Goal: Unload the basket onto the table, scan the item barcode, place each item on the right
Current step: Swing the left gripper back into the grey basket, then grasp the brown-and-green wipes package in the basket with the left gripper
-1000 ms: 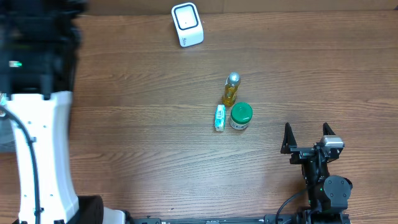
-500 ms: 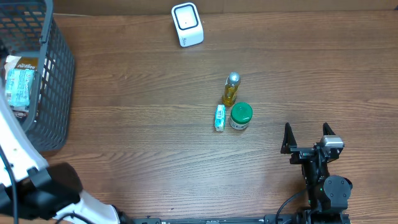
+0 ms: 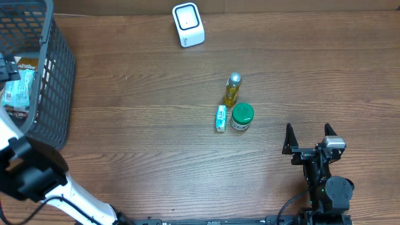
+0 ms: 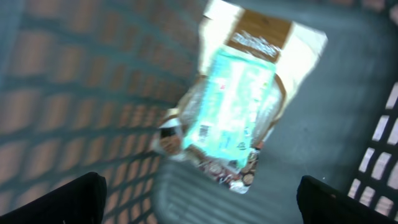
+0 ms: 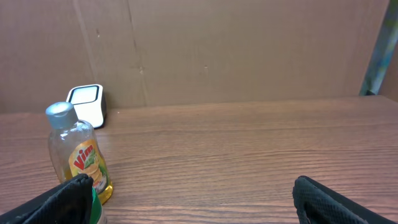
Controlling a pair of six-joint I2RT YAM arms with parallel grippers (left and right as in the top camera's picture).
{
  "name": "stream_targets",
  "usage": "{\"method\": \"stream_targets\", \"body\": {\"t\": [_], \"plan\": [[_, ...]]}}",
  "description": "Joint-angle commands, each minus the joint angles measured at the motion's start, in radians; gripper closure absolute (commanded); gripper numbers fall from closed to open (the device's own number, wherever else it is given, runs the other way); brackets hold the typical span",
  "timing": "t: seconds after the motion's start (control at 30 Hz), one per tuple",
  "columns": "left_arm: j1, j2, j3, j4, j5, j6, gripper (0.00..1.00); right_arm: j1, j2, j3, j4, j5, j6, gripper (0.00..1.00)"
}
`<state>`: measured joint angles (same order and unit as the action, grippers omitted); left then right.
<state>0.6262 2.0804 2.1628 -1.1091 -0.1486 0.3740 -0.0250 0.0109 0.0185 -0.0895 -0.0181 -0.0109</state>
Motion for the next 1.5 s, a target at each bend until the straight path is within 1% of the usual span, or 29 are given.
{"method": "stream_targets", "body": {"t": [0.0,0.27,0.4,0.5,0.7,0.77,0.87,0.9,1.27,1.4,1.47], "plan": [[0.002,0.093,0.012,0.001,0.068,0.103,0.01,-0.003,-0.008,-0.011,0.005,0.01,0.004,0.0],[0.004,0.185,0.012,0.052,0.072,0.176,0.01,-0.003,-0.008,-0.011,0.005,0.01,0.004,0.0],[0.014,0.218,0.012,0.091,0.077,0.177,0.0,-0.003,-0.008,-0.011,0.005,0.01,0.004,0.0],[0.029,0.238,0.012,0.103,0.108,0.185,0.0,-0.003,-0.008,-0.011,0.005,0.01,0.004,0.0],[0.087,0.264,0.012,0.12,0.207,0.188,0.0,-0.003,-0.008,-0.011,0.005,0.01,0.004,0.0],[0.106,0.265,0.012,0.129,0.26,0.191,0.0,-0.003,-0.008,-0.011,0.005,0.01,0.004,0.0],[0.129,0.265,0.012,0.13,0.381,0.232,0.0,-0.003,-0.008,-0.011,0.005,0.01,0.004,0.0],[0.134,0.265,0.012,0.133,0.396,0.233,0.0,-0.003,-0.008,-0.011,0.005,0.01,0.004,0.0],[0.132,0.29,0.012,0.149,0.393,0.259,0.0,-0.003,-0.008,-0.011,0.005,0.01,0.004,0.0],[0.131,0.317,0.012,0.163,0.35,0.259,0.0,-0.003,-0.008,-0.011,0.005,0.01,0.004,0.0],[0.13,0.33,0.012,0.182,0.352,0.259,0.0,-0.003,-0.008,-0.011,0.005,0.01,0.004,0.0]]}}
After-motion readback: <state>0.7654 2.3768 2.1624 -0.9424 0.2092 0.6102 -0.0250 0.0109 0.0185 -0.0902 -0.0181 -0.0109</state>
